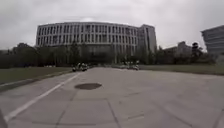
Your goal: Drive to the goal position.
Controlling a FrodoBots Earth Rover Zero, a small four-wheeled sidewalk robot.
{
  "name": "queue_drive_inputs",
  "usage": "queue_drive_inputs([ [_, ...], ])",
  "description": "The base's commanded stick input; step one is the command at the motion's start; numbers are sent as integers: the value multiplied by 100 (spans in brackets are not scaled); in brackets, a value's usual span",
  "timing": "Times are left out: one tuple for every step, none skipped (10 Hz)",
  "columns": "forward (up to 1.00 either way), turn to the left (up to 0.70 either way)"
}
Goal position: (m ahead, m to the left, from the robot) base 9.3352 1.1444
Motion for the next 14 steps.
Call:
queue_drive_inputs([
  [100,0],
  [100,0],
  [100,0],
  [100,0],
  [100,0],
  [100,0],
  [100,0],
  [100,0],
  [100,0],
  [100,0],
  [100,0],
  [100,0],
  [100,0],
  [100,0],
])
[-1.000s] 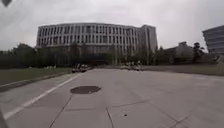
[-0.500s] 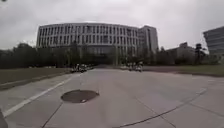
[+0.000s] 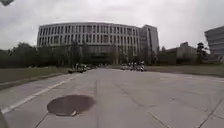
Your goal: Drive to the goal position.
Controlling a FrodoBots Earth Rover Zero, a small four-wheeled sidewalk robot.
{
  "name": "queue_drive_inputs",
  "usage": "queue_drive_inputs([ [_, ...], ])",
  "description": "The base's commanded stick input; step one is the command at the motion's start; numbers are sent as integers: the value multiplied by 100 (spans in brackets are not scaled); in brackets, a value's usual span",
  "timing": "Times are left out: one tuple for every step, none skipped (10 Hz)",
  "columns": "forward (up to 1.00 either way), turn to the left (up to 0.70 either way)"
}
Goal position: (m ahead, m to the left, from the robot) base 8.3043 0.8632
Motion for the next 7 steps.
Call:
queue_drive_inputs([
  [100,0],
  [100,0],
  [100,0],
  [100,0],
  [100,0],
  [100,0],
  [100,0],
])
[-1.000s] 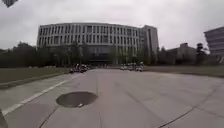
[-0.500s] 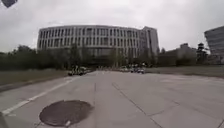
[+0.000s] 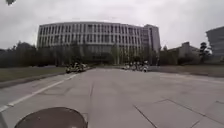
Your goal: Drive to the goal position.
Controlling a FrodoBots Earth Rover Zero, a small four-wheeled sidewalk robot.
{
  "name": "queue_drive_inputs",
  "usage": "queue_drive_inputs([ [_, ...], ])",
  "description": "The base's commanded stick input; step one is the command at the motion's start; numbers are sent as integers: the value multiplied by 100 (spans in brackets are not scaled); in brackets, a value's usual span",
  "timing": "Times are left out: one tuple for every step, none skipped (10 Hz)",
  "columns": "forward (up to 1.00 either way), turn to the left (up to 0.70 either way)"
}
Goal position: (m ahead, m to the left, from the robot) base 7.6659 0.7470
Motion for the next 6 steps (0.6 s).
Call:
queue_drive_inputs([
  [100,0],
  [100,0],
  [100,0],
  [100,0],
  [100,0],
  [100,0],
])
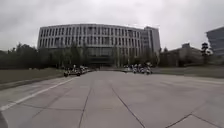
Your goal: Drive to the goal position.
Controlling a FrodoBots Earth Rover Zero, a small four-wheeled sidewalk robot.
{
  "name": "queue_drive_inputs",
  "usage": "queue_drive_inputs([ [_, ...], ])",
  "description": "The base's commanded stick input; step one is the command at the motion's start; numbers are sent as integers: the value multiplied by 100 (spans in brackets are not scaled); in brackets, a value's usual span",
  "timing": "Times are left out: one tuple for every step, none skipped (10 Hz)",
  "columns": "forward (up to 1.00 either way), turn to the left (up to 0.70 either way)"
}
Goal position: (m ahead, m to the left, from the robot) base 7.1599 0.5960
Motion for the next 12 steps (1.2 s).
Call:
queue_drive_inputs([
  [100,0],
  [100,0],
  [100,0],
  [100,0],
  [100,0],
  [100,0],
  [100,0],
  [100,0],
  [94,0],
  [86,0],
  [79,0],
  [71,0],
])
